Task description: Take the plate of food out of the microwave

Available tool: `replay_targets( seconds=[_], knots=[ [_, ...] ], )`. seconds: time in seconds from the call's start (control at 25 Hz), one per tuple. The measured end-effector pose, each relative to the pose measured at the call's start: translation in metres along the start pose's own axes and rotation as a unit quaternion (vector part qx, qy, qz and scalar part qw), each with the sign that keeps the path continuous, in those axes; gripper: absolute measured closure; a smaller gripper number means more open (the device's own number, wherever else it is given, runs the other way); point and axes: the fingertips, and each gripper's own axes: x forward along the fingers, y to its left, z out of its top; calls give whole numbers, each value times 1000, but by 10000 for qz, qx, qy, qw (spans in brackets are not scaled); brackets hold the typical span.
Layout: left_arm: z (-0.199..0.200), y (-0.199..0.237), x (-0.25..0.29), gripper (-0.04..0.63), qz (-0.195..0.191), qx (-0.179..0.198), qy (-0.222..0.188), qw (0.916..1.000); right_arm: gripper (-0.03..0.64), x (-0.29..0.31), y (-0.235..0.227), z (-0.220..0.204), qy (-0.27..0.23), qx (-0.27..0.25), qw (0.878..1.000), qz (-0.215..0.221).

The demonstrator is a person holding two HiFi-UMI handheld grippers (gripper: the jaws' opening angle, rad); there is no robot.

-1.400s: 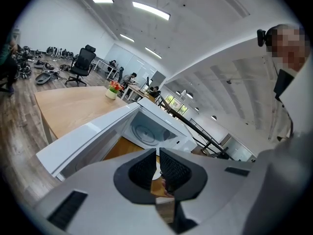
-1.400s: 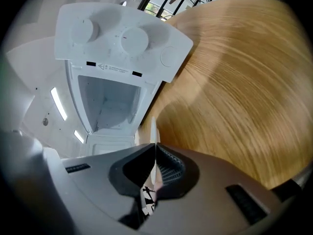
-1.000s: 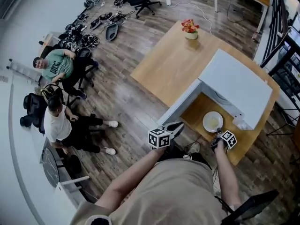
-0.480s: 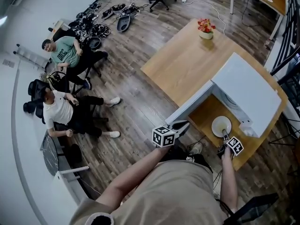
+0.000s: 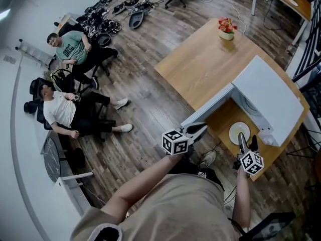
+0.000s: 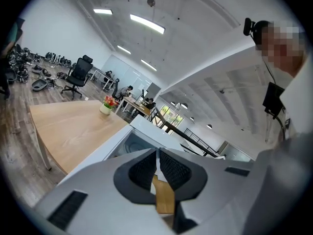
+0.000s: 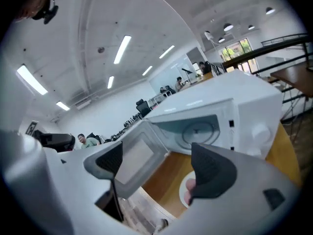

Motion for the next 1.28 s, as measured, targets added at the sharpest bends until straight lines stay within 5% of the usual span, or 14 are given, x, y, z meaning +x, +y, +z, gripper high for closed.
replay_targets(
  seconds=[0.4,0.64,1.16,1.28],
  knots=[
    [69,-13,-48,592,-474,447,-757,9950,307,-43,168,75,-1140,-977,9854,808],
    [139,7,-144,592,-50,924,-1476,9847,311,-41,278,97,-1366,-1471,9726,1175],
    [168,106,-330,592,1085,803,-2259,9648,338,17,462,30,-797,-1807,9565,2148],
    [156,123,-353,592,1183,739,-2227,9649,411,25,478,4,-548,-1920,9563,2136]
  ],
)
